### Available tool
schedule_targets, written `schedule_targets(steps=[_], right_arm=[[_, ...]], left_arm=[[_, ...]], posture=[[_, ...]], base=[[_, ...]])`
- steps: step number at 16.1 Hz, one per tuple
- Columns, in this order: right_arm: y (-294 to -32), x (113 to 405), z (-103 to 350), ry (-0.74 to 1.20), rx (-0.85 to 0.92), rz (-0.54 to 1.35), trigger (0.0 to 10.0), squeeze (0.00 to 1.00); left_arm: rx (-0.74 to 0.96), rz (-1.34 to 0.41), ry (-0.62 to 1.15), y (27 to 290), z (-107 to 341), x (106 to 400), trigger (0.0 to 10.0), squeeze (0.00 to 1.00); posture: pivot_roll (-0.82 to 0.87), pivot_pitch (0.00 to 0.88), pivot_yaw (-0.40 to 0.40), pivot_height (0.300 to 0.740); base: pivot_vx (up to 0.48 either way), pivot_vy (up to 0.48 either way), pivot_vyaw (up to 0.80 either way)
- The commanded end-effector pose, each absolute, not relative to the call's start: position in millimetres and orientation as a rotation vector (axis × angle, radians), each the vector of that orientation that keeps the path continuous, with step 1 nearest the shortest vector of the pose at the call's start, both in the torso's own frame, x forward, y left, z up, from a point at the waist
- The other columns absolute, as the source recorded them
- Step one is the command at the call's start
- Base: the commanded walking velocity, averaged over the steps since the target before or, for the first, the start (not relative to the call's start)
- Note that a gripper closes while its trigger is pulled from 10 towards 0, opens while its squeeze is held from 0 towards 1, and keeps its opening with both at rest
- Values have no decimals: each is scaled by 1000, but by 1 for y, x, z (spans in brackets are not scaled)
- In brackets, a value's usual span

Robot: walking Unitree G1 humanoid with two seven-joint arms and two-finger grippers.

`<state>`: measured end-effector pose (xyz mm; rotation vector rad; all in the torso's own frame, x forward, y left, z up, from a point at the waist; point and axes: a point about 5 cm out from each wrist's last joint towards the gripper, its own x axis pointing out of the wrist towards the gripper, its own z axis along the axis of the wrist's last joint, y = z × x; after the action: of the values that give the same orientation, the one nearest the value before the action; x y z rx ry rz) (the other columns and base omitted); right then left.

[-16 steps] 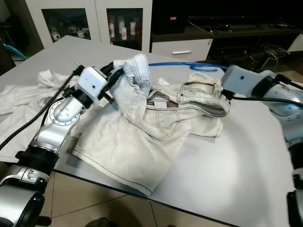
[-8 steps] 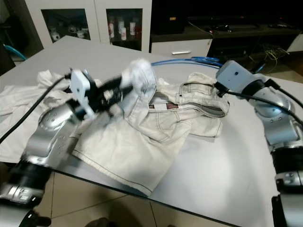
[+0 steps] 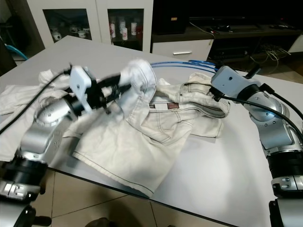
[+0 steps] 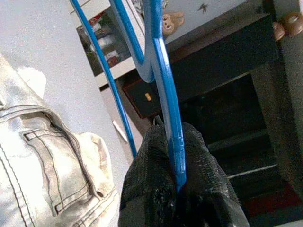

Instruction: Hang hanger

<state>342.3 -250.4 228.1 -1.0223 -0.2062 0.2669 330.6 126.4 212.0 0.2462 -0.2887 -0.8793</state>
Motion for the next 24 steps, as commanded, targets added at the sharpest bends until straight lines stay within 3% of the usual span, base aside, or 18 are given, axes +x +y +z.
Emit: schedule_targets(steps=[1,2,5,6,7,8,9,13,18,21,22,23,24], right_arm=[[-251,340,229,-213,-1058,273,10000,0],[-251,339,229,-215,-1058,275,10000,0],[-253,337,229,-215,-1061,268,10000,0],[-253,336,229,-218,-1061,268,10000,0],[-252,336,229,-222,-1059,270,10000,0],[-249,335,228,-234,-1048,277,10000,0],[-242,332,225,-263,-1012,285,10000,0],[-232,329,218,-275,-981,300,10000,0],[-228,326,218,-282,-976,306,10000,0],[-227,326,220,-288,-978,303,10000,0],[-225,326,220,-293,-975,305,10000,0],[-224,325,220,-296,-973,306,10000,0],[-224,326,220,-297,-971,305,10000,0]], left_arm=[[302,-937,-291,121,216,328,10000,0],[307,-938,-283,123,216,329,10000,1000],[313,-940,-249,133,215,331,10000,1000],[297,-914,-234,136,213,334,10000,443],[284,-898,-232,137,213,335,10000,0],[207,-847,-239,139,214,339,10000,0],[26,-756,-229,141,215,344,10000,0],[10,-759,-199,132,203,338,10000,0],[423,-752,-174,115,187,337,10000,0],[482,-682,-153,119,186,345,10000,0],[483,-653,-158,121,188,348,3647,0],[488,-635,-164,122,190,350,0,0],[488,-632,-171,122,190,350,0,0]], posture=[[50,0,-28,723],[50,0,-27,723],[50,0,-24,723],[50,0,-23,723],[51,0,-22,723],[54,0,-25,723],[54,0,-25,723],[54,0,-26,723],[49,0,-30,723],[49,0,-30,723],[51,0,-29,723],[50,0,-29,723],[50,0,-29,723]], base=[[0,0,0],[0,0,0],[0,0,0],[0,0,0],[0,0,0],[0,0,0],[0,0,0],[0,0,0],[0,0,0],[0,0,0],[0,0,0],[0,0,0],[0,0,0]])
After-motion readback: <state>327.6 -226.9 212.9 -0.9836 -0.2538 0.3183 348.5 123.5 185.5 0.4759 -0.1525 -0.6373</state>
